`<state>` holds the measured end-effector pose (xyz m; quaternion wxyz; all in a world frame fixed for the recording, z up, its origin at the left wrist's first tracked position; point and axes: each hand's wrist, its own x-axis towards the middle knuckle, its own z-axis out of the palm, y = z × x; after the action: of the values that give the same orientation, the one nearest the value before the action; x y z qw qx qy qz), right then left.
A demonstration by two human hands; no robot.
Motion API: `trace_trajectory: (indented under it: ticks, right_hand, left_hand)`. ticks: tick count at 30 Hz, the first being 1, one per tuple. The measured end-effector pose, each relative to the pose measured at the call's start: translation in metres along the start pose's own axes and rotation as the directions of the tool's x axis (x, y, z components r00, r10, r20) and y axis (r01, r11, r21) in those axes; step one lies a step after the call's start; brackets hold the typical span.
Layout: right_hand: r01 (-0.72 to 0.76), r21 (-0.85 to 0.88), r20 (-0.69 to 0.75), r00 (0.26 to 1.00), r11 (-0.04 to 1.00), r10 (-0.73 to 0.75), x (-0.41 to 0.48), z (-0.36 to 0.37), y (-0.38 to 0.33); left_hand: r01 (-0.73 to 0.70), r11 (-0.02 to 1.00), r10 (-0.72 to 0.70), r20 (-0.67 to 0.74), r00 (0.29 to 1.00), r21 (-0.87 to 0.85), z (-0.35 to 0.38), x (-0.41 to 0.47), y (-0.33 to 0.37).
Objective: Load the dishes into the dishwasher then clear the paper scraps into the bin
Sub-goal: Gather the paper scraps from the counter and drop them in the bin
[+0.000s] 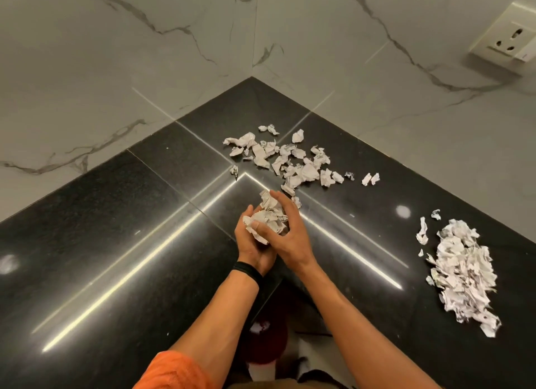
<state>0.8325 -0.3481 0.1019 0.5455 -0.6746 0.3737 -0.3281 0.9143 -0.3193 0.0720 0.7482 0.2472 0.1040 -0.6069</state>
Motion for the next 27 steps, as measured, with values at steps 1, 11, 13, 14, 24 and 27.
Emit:
trace_trajectory:
  ticks: [1,11,13,14,24,27]
  right_hand:
    - [-0.006,0.015,-0.012,1.0,1.0,0.007,-0.008,0.0,0.0]
    - [-0.099,0.223,-0.058,0.992,0.97,0.115,-0.116,-0.014,0.001]
    - [-0.116,0.229,-0.036,0.991,0.966,0.127,-0.146,-0.02,0.011]
    - [-0.126,0.235,-0.028,0.99,0.964,0.136,-0.162,-0.023,0.016]
    - [-0.373,0.195,-0.053,0.919,0.907,0.39,-0.301,-0.018,0.107]
    - [-0.444,0.208,-0.067,0.882,0.871,0.466,-0.311,-0.007,0.151]
  left_hand:
    - [-0.008,1.0,0.008,0.007,1.0,0.007,-0.004,-0.007,-0.003]
    - [-0.08,0.995,0.082,0.028,0.996,-0.063,-0.031,-0.101,-0.071]
    - [-0.104,0.992,0.103,-0.008,0.995,-0.067,-0.045,-0.123,-0.094]
    - [-0.118,0.991,0.117,-0.027,0.993,-0.069,-0.052,-0.134,-0.105]
    - [-0.112,0.994,0.094,-0.421,0.902,-0.017,-0.161,-0.21,-0.198]
    - [-0.08,0.997,0.071,-0.526,0.847,0.005,-0.207,-0.195,-0.208]
